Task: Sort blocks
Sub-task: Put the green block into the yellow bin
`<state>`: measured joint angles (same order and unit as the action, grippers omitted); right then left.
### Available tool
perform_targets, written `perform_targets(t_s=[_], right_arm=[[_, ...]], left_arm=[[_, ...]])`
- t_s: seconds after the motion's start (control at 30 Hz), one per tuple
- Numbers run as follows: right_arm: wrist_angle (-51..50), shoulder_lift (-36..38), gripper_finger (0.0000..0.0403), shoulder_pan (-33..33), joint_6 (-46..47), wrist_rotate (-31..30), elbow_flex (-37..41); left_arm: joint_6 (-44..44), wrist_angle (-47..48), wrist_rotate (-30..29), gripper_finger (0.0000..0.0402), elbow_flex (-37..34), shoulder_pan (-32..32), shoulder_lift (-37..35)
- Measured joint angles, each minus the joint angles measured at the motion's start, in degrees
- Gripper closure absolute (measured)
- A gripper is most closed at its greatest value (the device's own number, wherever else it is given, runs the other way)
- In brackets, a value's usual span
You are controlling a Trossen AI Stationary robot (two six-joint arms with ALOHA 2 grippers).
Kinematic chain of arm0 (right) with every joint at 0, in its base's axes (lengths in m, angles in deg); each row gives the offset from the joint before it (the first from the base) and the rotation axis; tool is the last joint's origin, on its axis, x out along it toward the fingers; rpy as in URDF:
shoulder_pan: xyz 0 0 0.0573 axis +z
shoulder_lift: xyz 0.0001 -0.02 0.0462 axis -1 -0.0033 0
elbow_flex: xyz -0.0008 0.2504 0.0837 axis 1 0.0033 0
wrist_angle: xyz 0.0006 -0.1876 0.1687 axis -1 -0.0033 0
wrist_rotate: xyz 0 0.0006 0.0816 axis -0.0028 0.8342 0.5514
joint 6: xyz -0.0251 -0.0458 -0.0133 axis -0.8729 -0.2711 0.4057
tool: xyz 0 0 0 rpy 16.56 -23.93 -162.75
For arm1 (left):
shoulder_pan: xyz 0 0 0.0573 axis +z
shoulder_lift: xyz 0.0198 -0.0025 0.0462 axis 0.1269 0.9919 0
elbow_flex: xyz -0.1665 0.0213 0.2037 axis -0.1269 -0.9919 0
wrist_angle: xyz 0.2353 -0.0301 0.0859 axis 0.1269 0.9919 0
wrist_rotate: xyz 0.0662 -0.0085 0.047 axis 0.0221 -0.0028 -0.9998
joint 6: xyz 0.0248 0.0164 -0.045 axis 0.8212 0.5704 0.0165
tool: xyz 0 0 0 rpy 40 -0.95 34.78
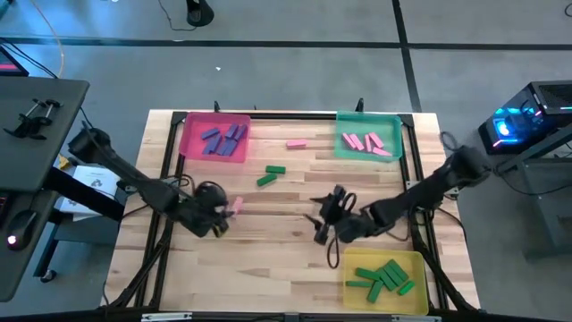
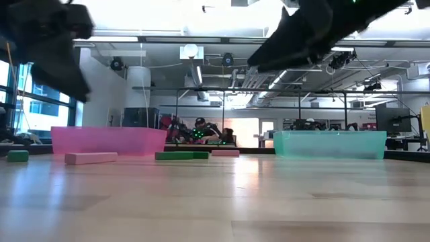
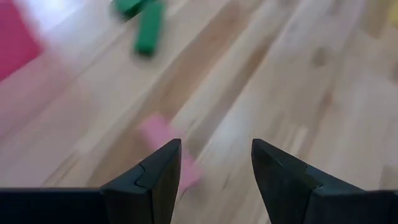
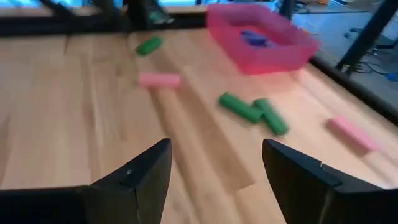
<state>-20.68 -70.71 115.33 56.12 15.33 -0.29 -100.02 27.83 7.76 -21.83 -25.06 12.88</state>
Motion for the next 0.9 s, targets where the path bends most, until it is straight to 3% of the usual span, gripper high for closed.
perform_targets(t_s=[0.27,0.5,0.9], right_arm=[[9.6,-10.9,0.0167,0.9,-0.1,1.3,0.0],[12.7,-13.3,0.0167,0.7,-0.1,1.5,0.0],[13.6,-13.3,0.0167,0.3,-0.6,1.5,0.0]], left_arm=[[-23.6,22.3,2.7,0.0218,0.0,-5.1,-6.9],[-36.0,28.4,6.7,0.0218,0.0,-5.2,-3.3],[-31.9,28.5,19.0,0.0218,0.0,3.6,10.5]])
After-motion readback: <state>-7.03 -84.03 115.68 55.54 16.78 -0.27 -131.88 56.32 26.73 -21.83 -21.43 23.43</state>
